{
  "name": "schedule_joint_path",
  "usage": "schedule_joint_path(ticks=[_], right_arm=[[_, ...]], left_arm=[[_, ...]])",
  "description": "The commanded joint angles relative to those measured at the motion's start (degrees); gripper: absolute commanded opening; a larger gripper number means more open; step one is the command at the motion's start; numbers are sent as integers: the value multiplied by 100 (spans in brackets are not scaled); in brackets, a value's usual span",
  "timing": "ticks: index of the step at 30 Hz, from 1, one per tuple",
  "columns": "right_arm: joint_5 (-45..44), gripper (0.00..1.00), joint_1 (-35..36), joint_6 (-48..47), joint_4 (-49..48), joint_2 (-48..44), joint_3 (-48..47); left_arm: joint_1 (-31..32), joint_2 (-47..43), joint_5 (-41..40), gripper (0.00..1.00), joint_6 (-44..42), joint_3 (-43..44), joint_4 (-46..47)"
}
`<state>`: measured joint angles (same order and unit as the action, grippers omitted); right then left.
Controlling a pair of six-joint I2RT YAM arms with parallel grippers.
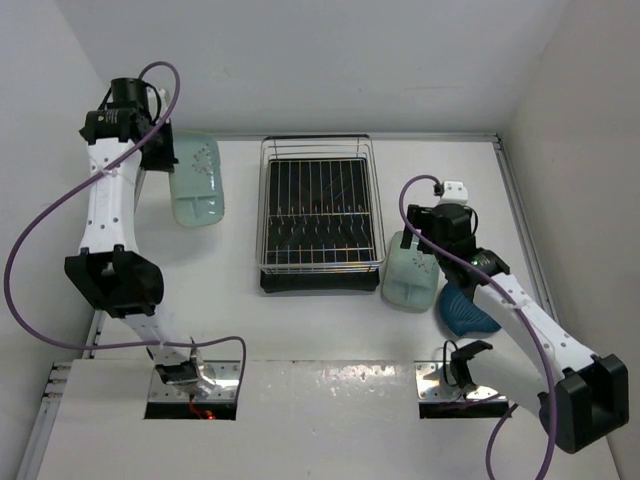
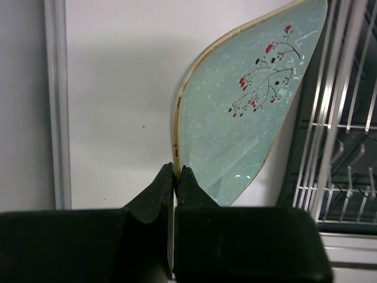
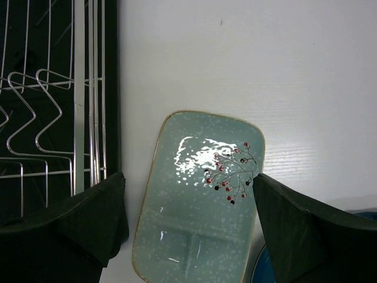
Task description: Load the plates into the dish rack
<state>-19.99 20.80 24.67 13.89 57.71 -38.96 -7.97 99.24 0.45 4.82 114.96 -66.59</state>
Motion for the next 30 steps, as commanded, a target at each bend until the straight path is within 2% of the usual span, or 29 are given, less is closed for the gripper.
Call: schedule_joint_path(ticks=[1, 7, 14, 23, 30], right_arm=[[-628, 89, 240, 196, 69, -199, 55], [-1051, 87, 522, 433, 280, -498, 257], [-1314, 86, 838, 548, 561, -735, 328], [-1473, 80, 1119, 882, 817, -647, -41], [-1754, 80, 1567, 715, 747, -471, -454]], left_arm=[[128, -353, 323, 0, 221, 404, -12], [436, -554, 921, 0, 160, 791, -83], [831, -853, 1387, 0, 265, 844, 84], [1666, -1047, 1441, 0, 739, -289, 348], [1974, -828, 932, 0, 1161, -693, 621]])
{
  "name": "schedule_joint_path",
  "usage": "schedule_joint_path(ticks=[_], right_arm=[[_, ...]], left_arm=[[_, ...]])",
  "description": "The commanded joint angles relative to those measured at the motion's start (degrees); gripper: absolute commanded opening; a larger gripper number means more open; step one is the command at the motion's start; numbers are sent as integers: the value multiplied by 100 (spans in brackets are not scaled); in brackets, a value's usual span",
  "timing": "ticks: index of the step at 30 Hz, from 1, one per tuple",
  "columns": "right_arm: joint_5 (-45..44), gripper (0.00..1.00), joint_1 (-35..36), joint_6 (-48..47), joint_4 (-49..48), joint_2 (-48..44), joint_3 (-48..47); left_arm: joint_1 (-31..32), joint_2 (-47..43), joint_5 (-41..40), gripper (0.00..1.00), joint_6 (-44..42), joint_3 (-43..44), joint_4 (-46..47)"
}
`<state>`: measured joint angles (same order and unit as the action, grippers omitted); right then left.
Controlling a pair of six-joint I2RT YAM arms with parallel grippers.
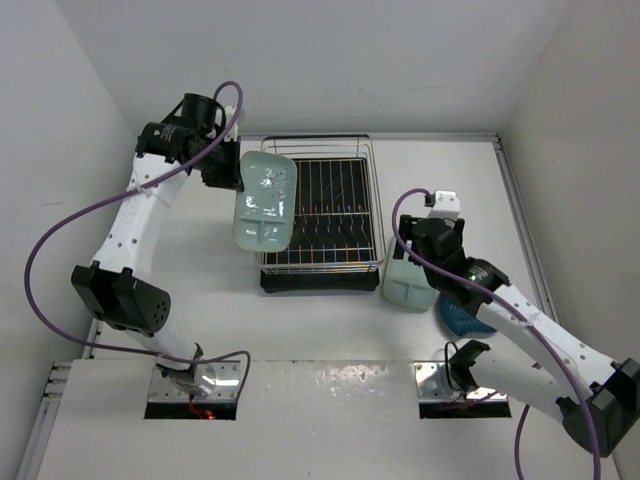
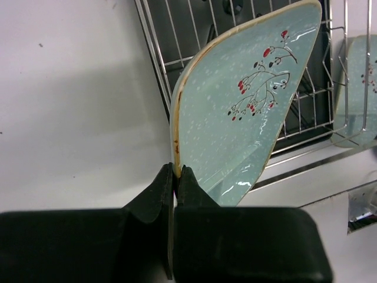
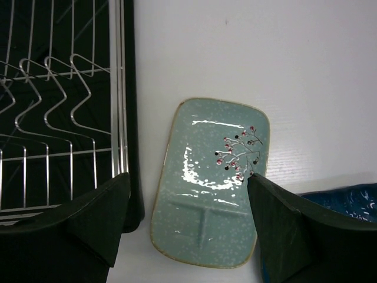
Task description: Load the plates into the dish rack
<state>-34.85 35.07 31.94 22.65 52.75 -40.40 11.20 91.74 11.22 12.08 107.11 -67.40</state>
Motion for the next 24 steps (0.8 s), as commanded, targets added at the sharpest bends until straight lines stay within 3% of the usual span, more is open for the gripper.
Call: schedule_joint_path(ticks=[1, 8, 24], right_arm=[[-294, 80, 175, -21, -112, 42, -336], [-637, 80, 474, -22, -68, 77, -302], [-1059, 80, 721, -13, 81, 42, -161]], left_arm=[[58, -78, -216, 0, 436, 91, 702], [259, 97, -867, 0, 602, 204, 649], [550, 256, -1193, 0, 937, 205, 482]])
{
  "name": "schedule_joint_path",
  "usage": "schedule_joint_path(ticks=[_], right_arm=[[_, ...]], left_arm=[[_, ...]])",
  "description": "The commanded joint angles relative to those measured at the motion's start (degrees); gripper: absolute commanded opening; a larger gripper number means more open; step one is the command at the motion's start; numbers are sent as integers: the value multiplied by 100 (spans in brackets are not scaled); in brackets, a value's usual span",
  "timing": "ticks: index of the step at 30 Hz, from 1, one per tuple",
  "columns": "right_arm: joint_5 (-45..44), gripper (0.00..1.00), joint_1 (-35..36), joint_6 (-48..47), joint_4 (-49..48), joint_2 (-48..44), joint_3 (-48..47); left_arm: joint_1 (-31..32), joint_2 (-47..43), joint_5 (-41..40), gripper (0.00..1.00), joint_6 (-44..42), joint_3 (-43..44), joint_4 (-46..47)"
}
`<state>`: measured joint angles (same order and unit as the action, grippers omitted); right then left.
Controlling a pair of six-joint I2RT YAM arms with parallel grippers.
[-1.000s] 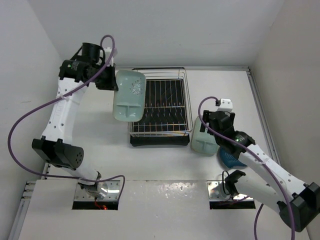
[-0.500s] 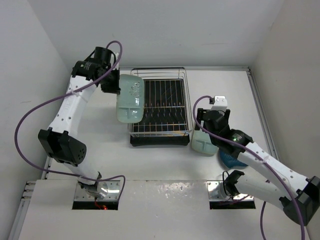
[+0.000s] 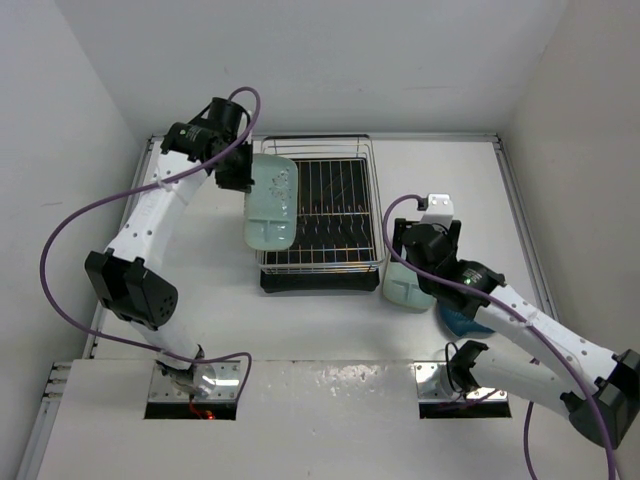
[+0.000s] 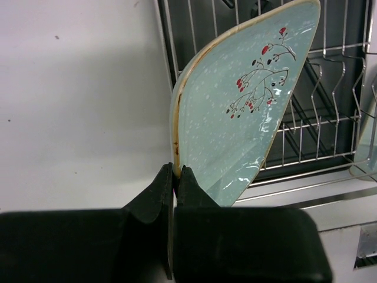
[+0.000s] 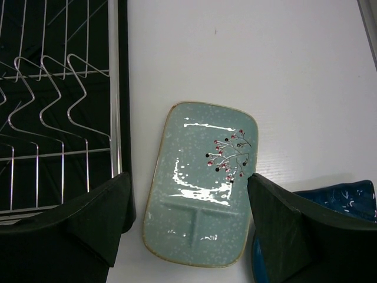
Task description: Load the plates into the dish rack
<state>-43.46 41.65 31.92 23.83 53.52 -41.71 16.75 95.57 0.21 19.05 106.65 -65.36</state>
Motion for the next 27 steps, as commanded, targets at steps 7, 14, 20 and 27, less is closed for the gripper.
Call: schedule_joint_path(ticks=[7, 14, 20, 27], right_arm=[[-268, 80, 63, -2, 16, -52, 32], [-338, 80, 63, 25, 86, -87, 67], [-365, 80, 80, 60, 113, -122, 146], [-452, 80, 107, 139, 262, -175, 207]], left_arm=[[118, -126, -451, 0, 424, 251, 85], [355, -126, -1145, 0, 714, 304, -275], [355, -126, -1453, 0, 978, 251, -222], [601, -3, -1691, 0, 1189, 251, -55]])
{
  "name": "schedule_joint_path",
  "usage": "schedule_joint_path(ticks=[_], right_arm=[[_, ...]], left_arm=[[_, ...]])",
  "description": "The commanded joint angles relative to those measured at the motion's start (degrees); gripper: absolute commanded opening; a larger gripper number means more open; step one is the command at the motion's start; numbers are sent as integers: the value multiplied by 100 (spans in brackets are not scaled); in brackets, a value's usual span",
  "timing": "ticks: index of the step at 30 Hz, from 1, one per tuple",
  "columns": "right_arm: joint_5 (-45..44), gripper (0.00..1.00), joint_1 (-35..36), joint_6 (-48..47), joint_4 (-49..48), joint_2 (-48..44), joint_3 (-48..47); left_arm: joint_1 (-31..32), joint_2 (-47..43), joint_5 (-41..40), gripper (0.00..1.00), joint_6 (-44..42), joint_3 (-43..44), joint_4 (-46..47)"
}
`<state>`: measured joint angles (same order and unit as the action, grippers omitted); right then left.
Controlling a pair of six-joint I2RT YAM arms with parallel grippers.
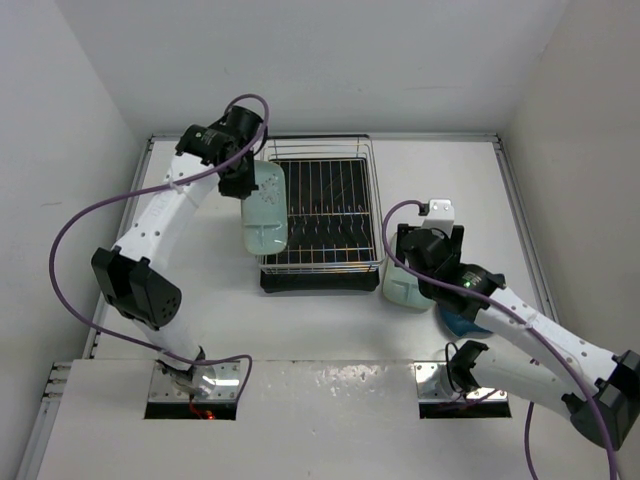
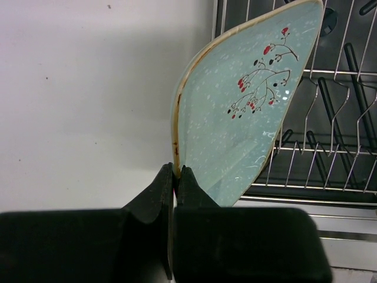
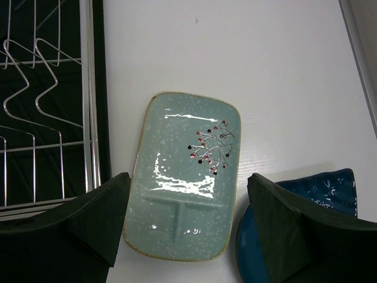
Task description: Load the plates into the dish rack
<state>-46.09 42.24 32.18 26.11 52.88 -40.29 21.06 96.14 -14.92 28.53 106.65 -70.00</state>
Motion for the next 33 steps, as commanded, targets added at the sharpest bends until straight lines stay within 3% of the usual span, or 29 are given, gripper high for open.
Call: schedule_joint_path(ticks=[1, 23, 26, 30, 33], right_arm=[[-199, 80, 56, 121, 26, -112, 92], [-112, 79, 381, 157, -87, 125, -84], [257, 79, 671, -412, -518, 520, -443], [1816, 80, 1075, -1108, -1326, 1169, -1032], [2252, 80, 1417, -1399, -2335, 1757, -1349]], left_arm=[[231, -60, -230, 0, 240, 251, 408], [838, 186, -1989, 0, 513, 383, 408], [838, 186, -1989, 0, 513, 383, 408], [838, 186, -1883, 0, 513, 330, 408], [838, 186, -1883, 0, 513, 330, 408]])
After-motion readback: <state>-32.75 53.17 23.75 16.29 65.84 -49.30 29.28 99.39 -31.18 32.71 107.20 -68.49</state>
